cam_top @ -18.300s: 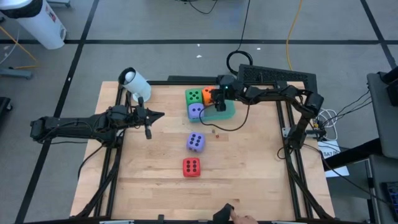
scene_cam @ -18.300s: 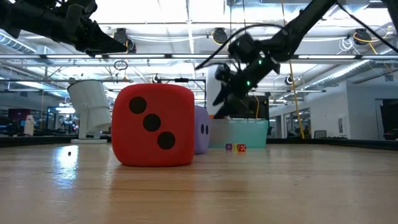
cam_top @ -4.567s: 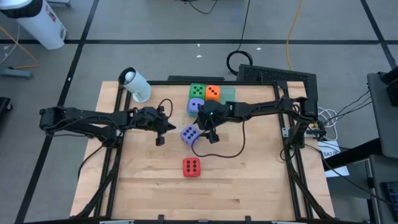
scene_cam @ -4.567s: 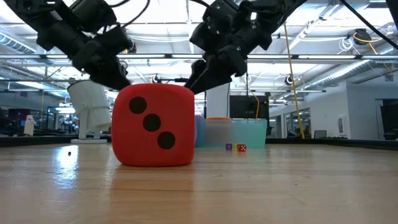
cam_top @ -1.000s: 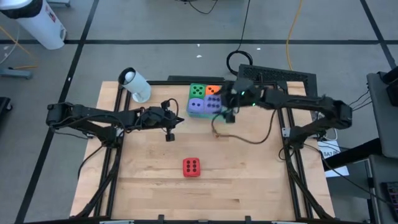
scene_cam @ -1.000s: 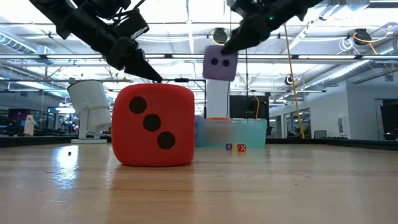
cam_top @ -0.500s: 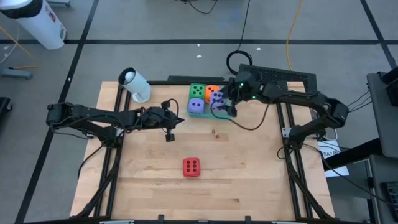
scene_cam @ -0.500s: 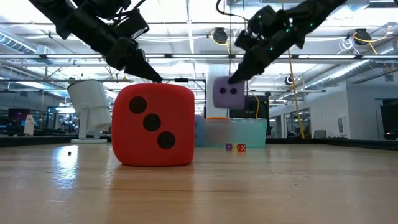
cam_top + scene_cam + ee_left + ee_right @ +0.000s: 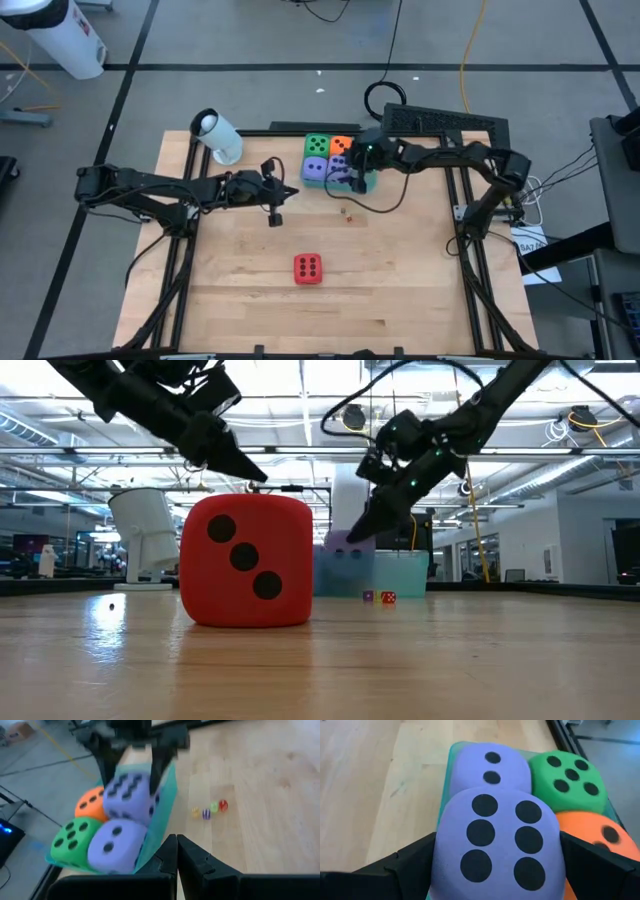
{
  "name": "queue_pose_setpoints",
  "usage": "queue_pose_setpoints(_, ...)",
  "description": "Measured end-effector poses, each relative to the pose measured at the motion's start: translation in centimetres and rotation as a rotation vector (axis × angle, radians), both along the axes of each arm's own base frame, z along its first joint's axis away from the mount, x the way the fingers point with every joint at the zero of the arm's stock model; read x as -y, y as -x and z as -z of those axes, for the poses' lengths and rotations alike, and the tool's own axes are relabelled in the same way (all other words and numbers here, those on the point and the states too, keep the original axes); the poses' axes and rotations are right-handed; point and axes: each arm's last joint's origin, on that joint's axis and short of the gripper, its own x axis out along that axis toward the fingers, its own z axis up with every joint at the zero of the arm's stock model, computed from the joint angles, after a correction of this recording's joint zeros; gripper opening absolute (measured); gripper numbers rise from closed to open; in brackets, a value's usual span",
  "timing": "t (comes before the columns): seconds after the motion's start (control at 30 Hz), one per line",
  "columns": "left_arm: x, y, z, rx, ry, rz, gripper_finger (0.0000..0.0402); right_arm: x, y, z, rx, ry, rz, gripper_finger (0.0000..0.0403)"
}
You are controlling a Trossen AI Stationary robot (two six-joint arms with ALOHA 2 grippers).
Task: Pick & Place Dice
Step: Put the large purple dice into the green container
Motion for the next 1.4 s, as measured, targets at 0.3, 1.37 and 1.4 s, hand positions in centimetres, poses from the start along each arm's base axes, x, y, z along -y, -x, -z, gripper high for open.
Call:
queue_pose_setpoints(0.3,-0.3,-1.6,1.4,0.008,-0.004,0.097,0.0004,0.6,-1.1,2.2,0.017,0.000,0.003,0.0361)
queue_pose_setpoints(1.37,-11.3,-11.5,3.0,-0.227,0.281,-0.063,0.0003,-0.5,-1.9,1.8,0.086,-0.001,-0.124,0.0399)
queue_pose_setpoints(1.4,-11.5,-11.6,3.2,-0.236,0.290,-0.067,0.0004,-0.6,-2.0,1.7,0.093,0.001,-0.130,0.0399)
